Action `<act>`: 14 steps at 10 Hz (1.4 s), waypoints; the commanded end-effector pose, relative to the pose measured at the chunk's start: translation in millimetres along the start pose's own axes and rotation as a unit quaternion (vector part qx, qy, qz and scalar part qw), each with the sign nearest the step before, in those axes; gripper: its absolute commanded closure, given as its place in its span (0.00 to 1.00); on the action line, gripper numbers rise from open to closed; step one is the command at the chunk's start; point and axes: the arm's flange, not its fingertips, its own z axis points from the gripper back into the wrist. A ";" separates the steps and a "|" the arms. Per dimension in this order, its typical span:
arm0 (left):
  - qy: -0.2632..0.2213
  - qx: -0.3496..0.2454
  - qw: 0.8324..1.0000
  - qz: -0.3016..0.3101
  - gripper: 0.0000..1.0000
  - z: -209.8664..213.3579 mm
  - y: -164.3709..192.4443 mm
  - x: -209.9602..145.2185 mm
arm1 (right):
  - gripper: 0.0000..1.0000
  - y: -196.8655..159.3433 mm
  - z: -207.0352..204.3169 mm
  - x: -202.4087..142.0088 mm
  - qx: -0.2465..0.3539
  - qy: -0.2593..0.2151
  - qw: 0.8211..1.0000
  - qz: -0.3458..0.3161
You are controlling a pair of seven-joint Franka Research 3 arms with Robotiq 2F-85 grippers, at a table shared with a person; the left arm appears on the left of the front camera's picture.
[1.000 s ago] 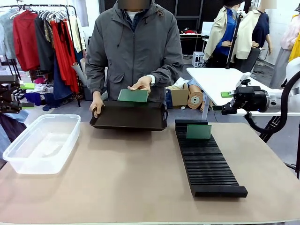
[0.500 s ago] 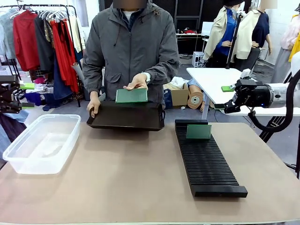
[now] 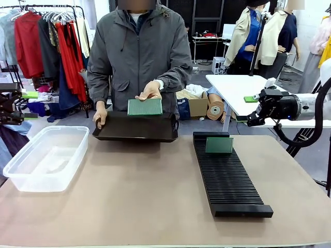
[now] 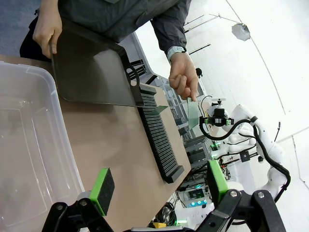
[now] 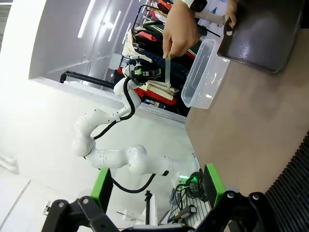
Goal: Sort PCBs into racks and boxes based on the side picked up.
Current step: Pick up the Blank PCB handed by the Human.
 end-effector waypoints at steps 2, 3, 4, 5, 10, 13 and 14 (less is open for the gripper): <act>0.004 0.001 1.000 0.001 0.00 1.3 -1.9 0.8 | 0.00 1.9 0.5 0.8 -0.001 0.000 1.000 0.009; 0.004 0.001 1.000 0.001 0.00 1.3 -1.9 0.8 | 0.00 1.9 0.5 0.8 -0.001 0.000 1.000 0.009; 0.004 0.001 1.000 0.001 0.00 1.3 -1.9 0.8 | 0.00 1.9 0.5 0.8 -0.001 0.000 1.000 0.009; 0.004 0.001 1.000 0.001 0.00 1.3 -1.9 0.8 | 0.00 1.9 0.5 0.8 -0.001 0.000 1.000 0.009; 0.004 0.001 1.000 0.001 0.00 1.3 -1.9 0.8 | 0.00 1.9 0.5 0.8 -0.001 0.000 1.000 0.009; 0.004 0.001 1.000 0.001 0.00 1.3 -1.9 0.8 | 0.00 -1.7 -6.1 5.1 0.001 -0.003 1.000 -0.002; 0.004 0.001 1.000 0.001 0.00 1.3 -1.9 0.8 | 0.00 -1.7 -13.3 10.4 -0.003 -0.008 1.000 0.002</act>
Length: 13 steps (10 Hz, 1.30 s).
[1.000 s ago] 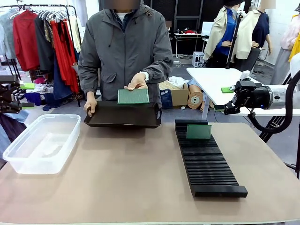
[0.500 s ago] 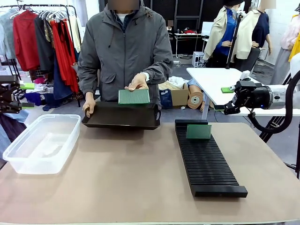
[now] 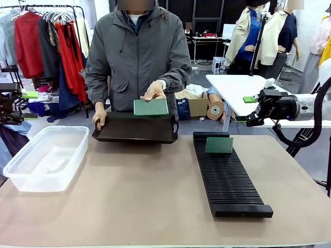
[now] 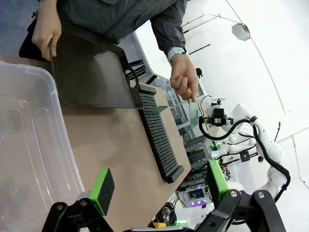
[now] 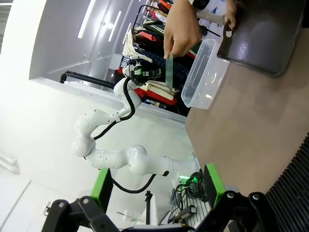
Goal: Sort PCBs into racks and boxes based on the side picked up.
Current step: Pick up the Blank PCB handed by the Human.
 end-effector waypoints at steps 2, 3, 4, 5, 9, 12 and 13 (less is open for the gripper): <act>0.004 0.001 1.000 0.001 0.00 1.3 -1.9 0.8 | 0.00 1.7 -26.2 24.0 -0.013 -0.011 1.000 0.005; 0.004 0.001 1.000 0.001 0.00 1.3 -1.9 0.8 | 0.00 1.4 -35.6 30.1 -0.019 0.002 1.000 0.004; 0.004 0.001 1.000 0.001 0.00 1.3 -1.9 0.8 | 0.00 0.4 -43.8 35.5 -0.020 0.013 1.000 0.005; 0.004 0.001 1.000 0.001 0.00 1.3 -1.9 0.8 | 0.00 -2.0 -53.9 41.9 -0.022 0.024 0.999 0.003; 0.004 0.001 1.000 0.001 0.00 1.3 -1.9 0.8 | 0.00 -10.6 -91.7 61.3 -0.047 0.048 0.998 -0.001; 0.004 0.001 1.000 0.001 0.00 1.3 -1.9 0.8 | 0.00 -18.6 -116.5 65.9 -0.053 0.046 0.997 -0.009; 0.004 0.001 1.000 0.001 0.00 1.3 -1.9 0.8 | 0.00 -19.5 -123.6 65.1 -0.059 0.042 0.997 -0.010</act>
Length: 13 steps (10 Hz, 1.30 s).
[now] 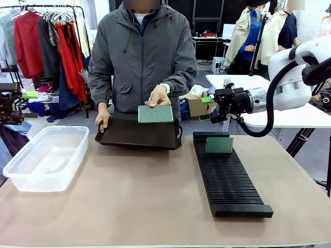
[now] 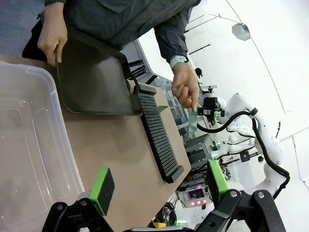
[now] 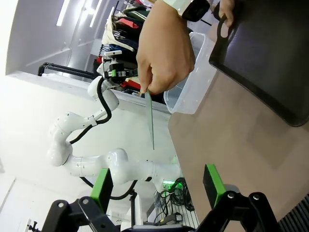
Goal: Sort PCBs into racks and boxes based on the side picked up.
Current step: Pick up the Blank PCB handed by the Human.
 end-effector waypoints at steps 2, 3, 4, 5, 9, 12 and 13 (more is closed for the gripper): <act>0.004 0.001 1.000 0.001 0.00 1.3 -1.8 0.8 | 0.00 2.7 -20.8 5.5 -0.003 -0.012 1.000 -0.028; 0.004 0.001 1.000 0.001 0.00 1.3 -1.8 0.8 | 0.00 2.2 -26.5 4.6 0.000 -0.015 0.999 -0.030; 0.004 0.001 1.000 0.001 0.00 1.3 -1.8 0.8 | 0.00 2.4 -32.1 3.7 0.002 -0.015 0.999 -0.032; 0.004 0.001 1.000 0.001 0.00 1.3 -1.8 0.8 | 0.00 2.5 -37.8 3.3 0.005 -0.017 0.999 -0.034; 0.004 0.001 1.000 0.001 0.00 1.3 -1.8 0.8 | 0.00 -2.2 -63.9 1.5 0.007 -0.023 0.999 -0.039; 0.004 0.001 1.000 0.001 0.00 1.3 -1.8 0.8 | 0.00 -2.3 -81.2 -0.3 0.010 -0.040 0.999 -0.027; 0.004 0.001 1.000 0.001 0.00 1.3 -1.8 0.8 | 0.00 -2.8 -85.4 -0.2 0.015 -0.033 0.999 -0.026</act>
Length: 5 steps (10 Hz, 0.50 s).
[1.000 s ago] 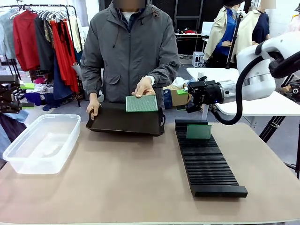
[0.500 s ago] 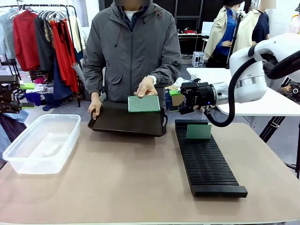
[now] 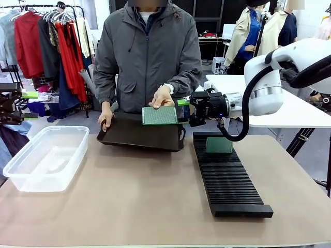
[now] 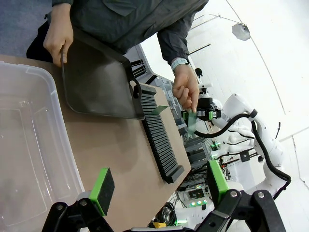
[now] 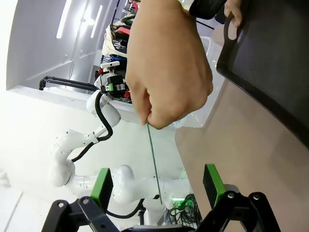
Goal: Sort PCBs into racks and boxes based on the side picked up.
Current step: Pick up the Blank PCB handed by the Human.
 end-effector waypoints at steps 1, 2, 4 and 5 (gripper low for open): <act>0.004 0.001 1.000 0.001 0.00 1.3 -1.8 0.8 | 0.00 -0.3 -11.1 -2.4 0.005 -0.010 1.000 0.009; 0.004 0.001 1.000 0.001 0.00 1.3 -1.8 0.8 | 0.00 -1.2 -14.2 -1.0 0.012 -0.018 1.000 0.019; 0.004 0.001 1.000 0.001 0.00 1.3 -1.8 0.8 | 0.00 -3.4 -20.8 -1.3 0.018 -0.026 0.999 0.023; 0.004 0.001 1.000 0.001 0.00 1.3 -1.8 0.8 | 0.00 -4.9 -24.5 -1.6 0.023 -0.031 0.999 0.022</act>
